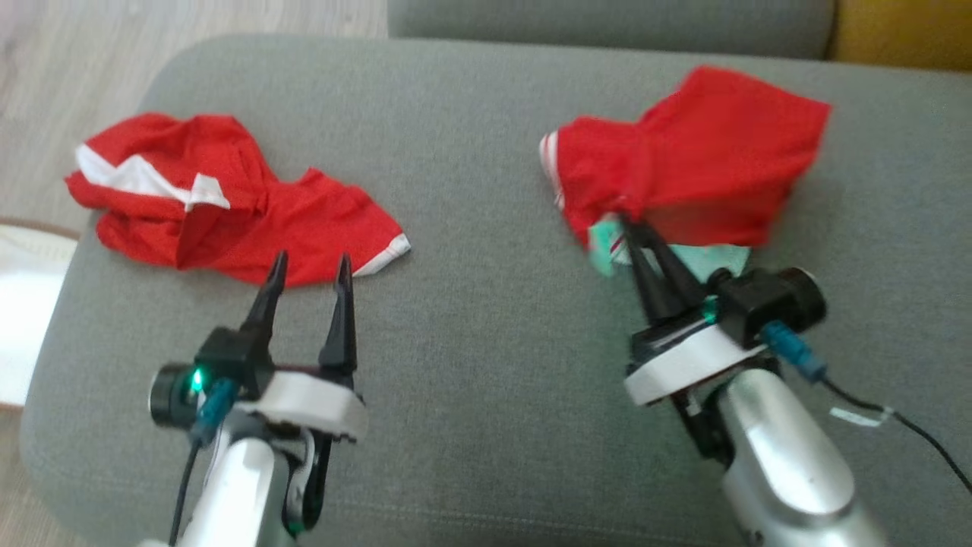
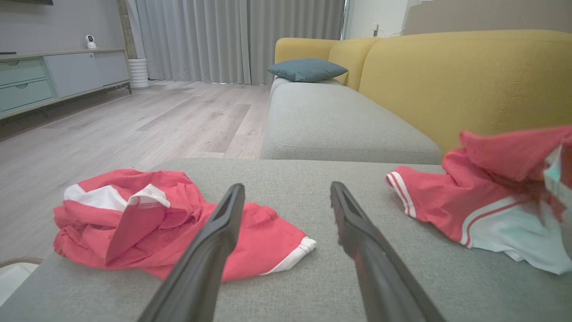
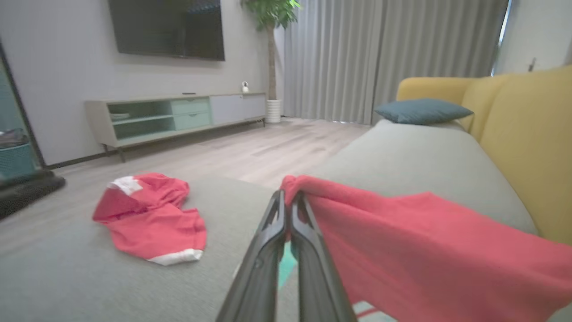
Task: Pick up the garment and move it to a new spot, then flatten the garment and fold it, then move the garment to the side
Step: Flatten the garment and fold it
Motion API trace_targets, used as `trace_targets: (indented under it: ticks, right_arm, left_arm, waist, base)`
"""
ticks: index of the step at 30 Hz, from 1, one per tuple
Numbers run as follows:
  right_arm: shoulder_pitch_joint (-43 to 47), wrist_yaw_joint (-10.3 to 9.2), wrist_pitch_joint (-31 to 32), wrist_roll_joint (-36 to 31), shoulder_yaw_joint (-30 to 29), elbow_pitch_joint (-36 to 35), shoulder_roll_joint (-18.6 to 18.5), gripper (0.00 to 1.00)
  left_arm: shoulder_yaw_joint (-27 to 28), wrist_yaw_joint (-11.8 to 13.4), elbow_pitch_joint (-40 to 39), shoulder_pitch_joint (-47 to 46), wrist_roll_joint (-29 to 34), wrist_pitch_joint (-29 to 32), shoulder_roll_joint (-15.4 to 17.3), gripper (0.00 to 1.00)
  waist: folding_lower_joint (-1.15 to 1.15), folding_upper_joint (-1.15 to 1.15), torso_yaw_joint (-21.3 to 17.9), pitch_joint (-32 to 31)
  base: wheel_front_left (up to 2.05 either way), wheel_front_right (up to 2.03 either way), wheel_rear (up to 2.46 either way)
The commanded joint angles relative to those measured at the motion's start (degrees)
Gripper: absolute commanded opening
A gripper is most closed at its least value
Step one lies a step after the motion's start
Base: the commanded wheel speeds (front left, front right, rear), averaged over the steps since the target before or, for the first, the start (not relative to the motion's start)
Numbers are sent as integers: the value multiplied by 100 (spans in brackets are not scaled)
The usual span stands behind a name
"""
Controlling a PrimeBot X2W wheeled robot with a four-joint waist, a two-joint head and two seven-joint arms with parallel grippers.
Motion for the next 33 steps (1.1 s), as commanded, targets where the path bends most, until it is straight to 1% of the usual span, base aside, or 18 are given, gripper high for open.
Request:
trace_targets:
  ticks: [1,5,6,8,10,12,15,19,23,28,31,32,33]
  right_arm:
    - [-128,43,-61,79,370,-546,18,0]
    - [-246,43,-62,298,829,-1301,18,0]
    - [-246,43,-62,298,829,-1301,18,0]
    - [-348,43,-62,372,956,-1598,18,0]
    - [-485,43,-62,473,961,-1786,18,0]
    - [-676,43,-52,551,803,-1870,18,0]
    - [-1056,43,78,504,240,-1806,18,0]
    - [-1478,43,406,161,-841,-1468,-13,0]
    - [-1605,43,709,-258,-1923,-1141,-469,0]
    - [-1550,43,960,-580,-2963,-791,-1150,0]
    - [-1614,43,1085,-923,-3531,-453,-1439,0]
    - [-1639,43,1160,-1156,-3690,-302,-1530,16]
    - [-1695,43,1226,-1286,-3837,-152,-1520,100]
  left_arm:
    - [261,8,-177,-23,-18,-35,17,100]
    - [376,23,-207,139,-72,-35,10,100]
    - [376,23,-207,139,-72,-35,10,100]
    - [424,21,-229,202,-81,-35,8,100]
    - [459,14,-246,248,-79,-35,6,100]
    - [475,6,-260,282,-70,-35,4,100]
    - [477,-9,-281,299,-55,-35,2,100]
    - [460,-22,-314,264,-38,-35,-2,100]
    - [440,-25,-332,189,-33,-35,-4,100]
    - [448,-16,-331,105,-23,-35,-6,100]
    - [435,-39,-310,39,-5,-35,-7,100]
    - [423,-50,-302,15,0,-35,-7,100]
    - [412,-55,-291,-11,5,-35,-7,100]
  waist:
    - [0,0,-63,-227]
    - [0,0,-110,-422]
    - [0,0,-110,-422]
    - [0,0,-136,-468]
    - [0,0,-160,-495]
    - [0,0,-186,-494]
    - [0,0,-214,-443]
    - [0,0,-230,-311]
    - [0,0,-237,-158]
    - [0,0,-336,28]
    - [0,0,-420,121]
    - [0,0,-445,146]
    - [0,0,-466,164]
  base:
    - [0,0,0]
    - [0,0,0]
    - [0,0,0]
    - [0,0,0]
    - [0,0,0]
    - [0,0,0]
    - [0,0,0]
    - [0,0,0]
    - [0,0,0]
    - [0,0,0]
    - [0,0,0]
    - [0,0,0]
    - [0,0,0]
